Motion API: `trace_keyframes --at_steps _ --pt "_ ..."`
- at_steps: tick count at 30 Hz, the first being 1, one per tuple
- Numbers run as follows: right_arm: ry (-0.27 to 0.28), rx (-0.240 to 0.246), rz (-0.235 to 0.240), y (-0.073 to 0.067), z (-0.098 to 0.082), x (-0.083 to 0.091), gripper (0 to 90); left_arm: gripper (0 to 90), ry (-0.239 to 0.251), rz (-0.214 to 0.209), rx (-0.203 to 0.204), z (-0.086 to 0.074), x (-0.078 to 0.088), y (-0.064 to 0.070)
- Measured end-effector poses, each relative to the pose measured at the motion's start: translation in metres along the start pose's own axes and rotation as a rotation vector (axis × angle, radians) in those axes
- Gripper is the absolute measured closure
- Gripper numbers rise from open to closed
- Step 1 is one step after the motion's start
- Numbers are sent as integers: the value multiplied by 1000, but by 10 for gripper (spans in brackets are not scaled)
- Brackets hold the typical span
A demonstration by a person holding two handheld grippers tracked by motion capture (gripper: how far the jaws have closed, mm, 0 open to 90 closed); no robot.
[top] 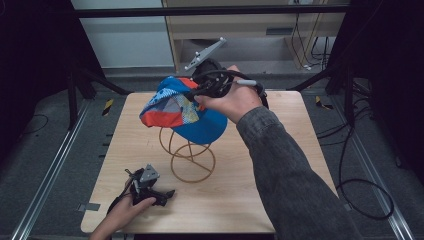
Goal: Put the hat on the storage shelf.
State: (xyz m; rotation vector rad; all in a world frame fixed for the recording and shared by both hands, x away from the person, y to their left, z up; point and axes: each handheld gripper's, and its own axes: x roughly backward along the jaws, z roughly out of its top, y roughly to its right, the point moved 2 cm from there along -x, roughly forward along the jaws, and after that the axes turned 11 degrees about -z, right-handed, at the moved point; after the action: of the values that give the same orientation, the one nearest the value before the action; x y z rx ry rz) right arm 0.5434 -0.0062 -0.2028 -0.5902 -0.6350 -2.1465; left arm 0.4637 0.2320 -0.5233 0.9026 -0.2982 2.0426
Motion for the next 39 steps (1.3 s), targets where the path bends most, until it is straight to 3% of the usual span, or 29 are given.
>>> trace_keyframes --at_steps 17,39 --pt "-69 6 31 -13 -5 -37 896 0 0 1 1 0 0 0" --pt "-109 26 36 -22 -5 -61 894 0 1 -1 0 0 0 0"
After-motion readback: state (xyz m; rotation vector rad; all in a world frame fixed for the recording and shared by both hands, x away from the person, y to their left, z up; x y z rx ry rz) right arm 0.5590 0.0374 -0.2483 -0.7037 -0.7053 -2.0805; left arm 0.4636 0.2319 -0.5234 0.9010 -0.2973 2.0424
